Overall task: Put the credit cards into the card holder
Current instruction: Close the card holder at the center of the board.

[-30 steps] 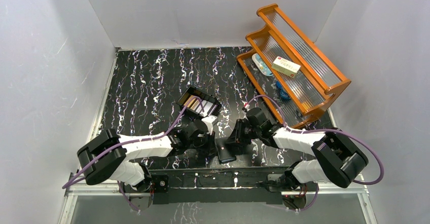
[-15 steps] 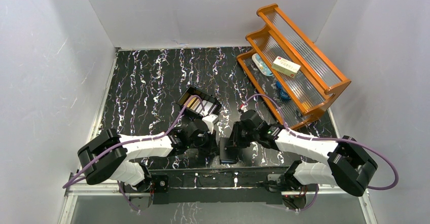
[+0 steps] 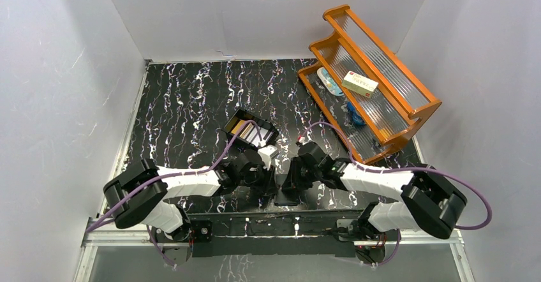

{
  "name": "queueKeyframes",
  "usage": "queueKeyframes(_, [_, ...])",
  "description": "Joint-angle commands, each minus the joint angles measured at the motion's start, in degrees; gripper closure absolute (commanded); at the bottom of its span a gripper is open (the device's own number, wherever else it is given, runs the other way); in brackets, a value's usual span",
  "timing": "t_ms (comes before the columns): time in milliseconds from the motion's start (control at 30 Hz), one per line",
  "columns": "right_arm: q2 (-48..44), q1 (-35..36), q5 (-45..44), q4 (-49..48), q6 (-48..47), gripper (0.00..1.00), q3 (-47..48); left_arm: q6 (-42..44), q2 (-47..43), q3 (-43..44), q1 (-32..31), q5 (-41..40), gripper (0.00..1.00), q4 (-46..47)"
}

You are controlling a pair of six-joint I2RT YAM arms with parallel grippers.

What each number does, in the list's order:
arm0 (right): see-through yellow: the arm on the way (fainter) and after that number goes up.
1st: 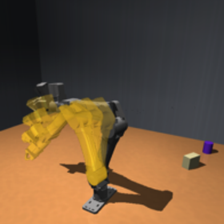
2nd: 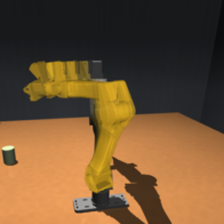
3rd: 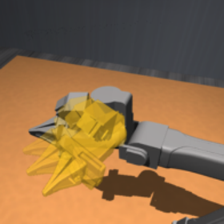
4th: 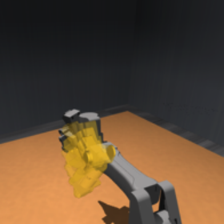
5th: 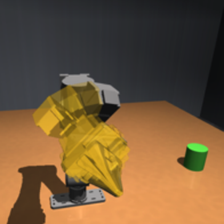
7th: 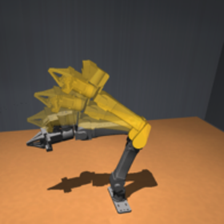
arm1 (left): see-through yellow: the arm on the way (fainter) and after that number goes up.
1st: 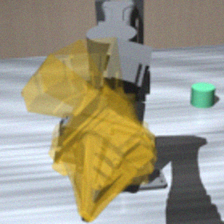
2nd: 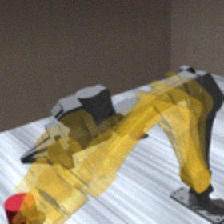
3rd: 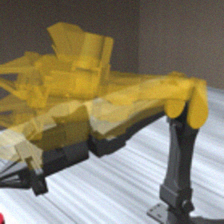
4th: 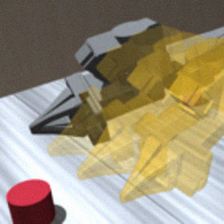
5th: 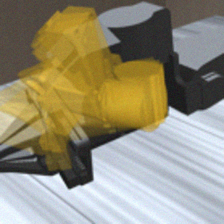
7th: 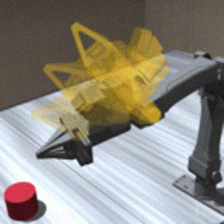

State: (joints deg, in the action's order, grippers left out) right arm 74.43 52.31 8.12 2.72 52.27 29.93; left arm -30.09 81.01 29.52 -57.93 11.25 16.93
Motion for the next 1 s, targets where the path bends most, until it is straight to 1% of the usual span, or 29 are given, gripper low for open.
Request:
queueKeyframes(0, [-5.9, 0.2, -1.4, -9.3, 2.7, 0.72, -7.9, -0.4, 1.5, 1.7, -0.9, 5.9, 0.74, 3.5])
queueKeyframes(100, [-9.7, 0.2, -1.3, -13.0, 2.9, 0.66, -9.5, -0.2, 1.4, 1.3, -0.9, 5.0, 0.7, 2.8])
queueKeyframes(233, [-10.8, -0.5, 0.3, -15.5, 1.9, 0.59, -11.7, -0.2, 1.6, 1.3, -0.9, 4.5, 0.68, 2.5])
queueKeyframes(367, [-9.3, -1.3, 1.6, -15.8, 0.0, 0.57, -11.1, -0.2, 1.7, 1.7, -0.9, 4.4, 0.69, 2.2])
queueKeyframes(467, [-7.6, -2.0, 3.9, -17.8, -1.0, 0.57, -11.4, -0.2, 1.5, 1.5, -0.9, 4.3, 0.68, 2.1])
queueKeyframes(533, [-6.6, -2.3, 5.6, -19.7, -0.8, 0.6, -11.9, -0.3, 1.3, 1.5, -0.9, 4.0, 0.68, 2.0])
queueKeyframes(700, [-6.3, -2.3, 8.4, -21.8, 0.2, 0.7, -12.8, -0.5, 1.4, 1.5, -0.9, 3.3, 0.69, 1.7])
queueKeyframes(867, [-8.2, -2.3, 8.4, -22.1, 0.6, 0.76, -13.9, -0.7, 2.0, 1.8, -0.8, 3.0, 0.7, 1.5])
queueKeyframes(967, [-8.1, -2.3, 9.1, -22.0, 0.8, 0.75, -14.0, -0.7, 2.1, 1.9, -0.9, 2.9, 0.71, 1.2])
